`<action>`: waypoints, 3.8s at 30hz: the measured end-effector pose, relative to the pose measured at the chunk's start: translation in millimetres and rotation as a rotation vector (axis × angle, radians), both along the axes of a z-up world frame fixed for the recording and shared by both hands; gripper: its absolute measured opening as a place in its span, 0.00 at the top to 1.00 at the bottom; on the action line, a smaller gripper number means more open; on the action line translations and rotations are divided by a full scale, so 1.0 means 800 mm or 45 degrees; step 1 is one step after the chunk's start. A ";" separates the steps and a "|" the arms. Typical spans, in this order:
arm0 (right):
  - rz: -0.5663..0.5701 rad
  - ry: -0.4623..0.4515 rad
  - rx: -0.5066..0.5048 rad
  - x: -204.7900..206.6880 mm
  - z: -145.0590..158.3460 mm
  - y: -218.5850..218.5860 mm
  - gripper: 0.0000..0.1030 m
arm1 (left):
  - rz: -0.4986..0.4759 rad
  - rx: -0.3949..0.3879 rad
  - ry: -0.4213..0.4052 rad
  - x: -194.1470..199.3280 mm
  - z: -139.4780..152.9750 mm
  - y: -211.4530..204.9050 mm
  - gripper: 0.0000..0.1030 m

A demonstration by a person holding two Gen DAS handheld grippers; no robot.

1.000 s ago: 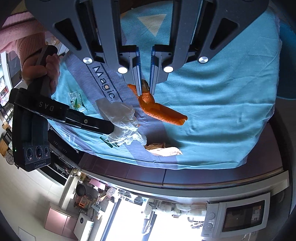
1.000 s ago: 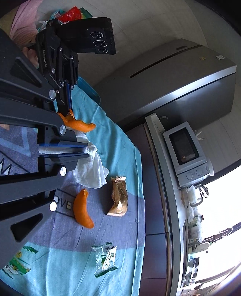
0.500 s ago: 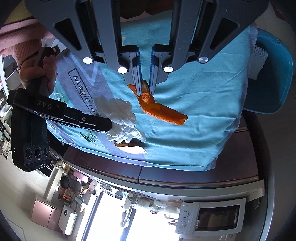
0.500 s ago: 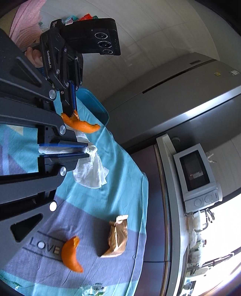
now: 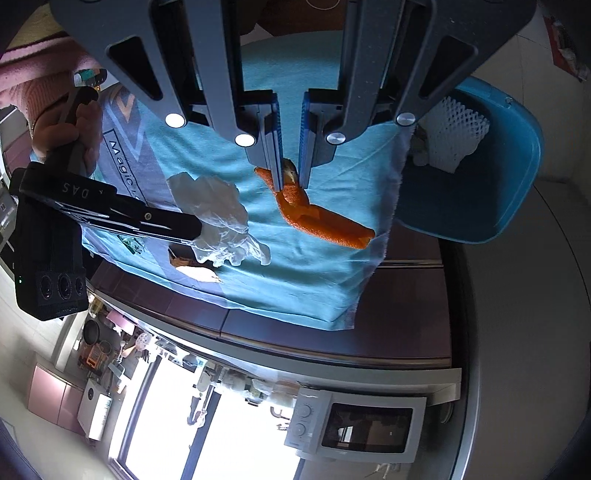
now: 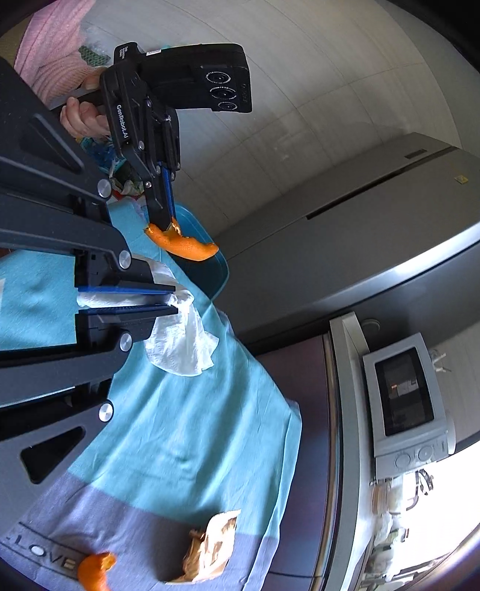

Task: Collect trash
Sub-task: 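Carry the orange peel and tissue to the teal bin and release both, then move both open tools back over the table, then grasp the curved orange peel with the left tool while the right tool grasps a green-printed wrapper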

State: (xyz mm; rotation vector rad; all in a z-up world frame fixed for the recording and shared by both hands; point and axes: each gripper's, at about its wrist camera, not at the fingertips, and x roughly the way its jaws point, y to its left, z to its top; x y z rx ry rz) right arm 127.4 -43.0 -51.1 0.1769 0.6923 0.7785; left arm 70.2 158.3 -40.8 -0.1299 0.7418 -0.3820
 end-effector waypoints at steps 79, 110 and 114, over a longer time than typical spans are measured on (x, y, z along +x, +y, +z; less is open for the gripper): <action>0.134 0.108 -0.085 0.064 -0.018 0.109 0.73 | 0.257 -0.040 0.034 0.044 -0.054 0.085 0.70; -0.972 0.200 -0.006 -0.148 -0.064 -0.357 0.48 | -0.463 -0.048 0.081 0.072 -0.044 -0.246 0.56; -0.967 0.260 0.052 -0.160 -0.084 -0.367 0.46 | -0.493 -0.014 0.109 0.085 -0.048 -0.277 0.54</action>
